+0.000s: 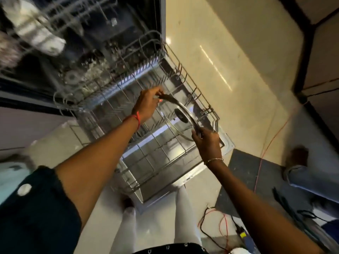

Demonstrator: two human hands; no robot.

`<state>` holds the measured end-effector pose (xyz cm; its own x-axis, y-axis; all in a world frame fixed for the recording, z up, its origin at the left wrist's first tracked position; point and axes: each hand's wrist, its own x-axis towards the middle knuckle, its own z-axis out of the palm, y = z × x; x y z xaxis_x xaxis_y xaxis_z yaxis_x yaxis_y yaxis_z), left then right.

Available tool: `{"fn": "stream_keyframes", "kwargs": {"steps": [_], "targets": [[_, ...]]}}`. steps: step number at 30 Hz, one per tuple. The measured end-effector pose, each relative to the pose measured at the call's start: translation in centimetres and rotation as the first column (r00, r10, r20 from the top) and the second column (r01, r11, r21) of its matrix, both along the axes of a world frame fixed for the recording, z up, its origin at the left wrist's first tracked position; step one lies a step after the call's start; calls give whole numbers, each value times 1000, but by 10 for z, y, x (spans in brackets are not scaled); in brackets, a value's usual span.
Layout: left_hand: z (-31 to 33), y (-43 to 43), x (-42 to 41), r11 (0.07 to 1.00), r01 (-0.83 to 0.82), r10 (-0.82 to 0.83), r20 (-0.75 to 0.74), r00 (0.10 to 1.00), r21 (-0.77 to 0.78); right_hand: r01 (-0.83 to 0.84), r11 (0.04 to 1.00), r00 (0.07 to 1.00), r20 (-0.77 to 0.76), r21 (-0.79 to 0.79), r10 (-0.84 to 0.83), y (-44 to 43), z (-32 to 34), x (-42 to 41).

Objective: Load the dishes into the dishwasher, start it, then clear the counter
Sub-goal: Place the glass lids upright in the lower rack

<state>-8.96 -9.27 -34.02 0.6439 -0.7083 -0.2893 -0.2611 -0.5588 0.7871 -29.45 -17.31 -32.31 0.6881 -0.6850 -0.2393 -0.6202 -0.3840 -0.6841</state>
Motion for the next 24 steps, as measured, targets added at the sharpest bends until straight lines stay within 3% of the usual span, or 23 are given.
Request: {"fn": "stream_keyframes", "kwargs": {"steps": [9,24], "targets": [[-55,-8,0,997,-76,74,-110,991,-17,-13,998,999,-45,64,16,6,-56,5],[-63,-13,-3,997,-54,39,-224,974,-58,23,998,1000,3,-57,-23,12,-70,-7]]}}
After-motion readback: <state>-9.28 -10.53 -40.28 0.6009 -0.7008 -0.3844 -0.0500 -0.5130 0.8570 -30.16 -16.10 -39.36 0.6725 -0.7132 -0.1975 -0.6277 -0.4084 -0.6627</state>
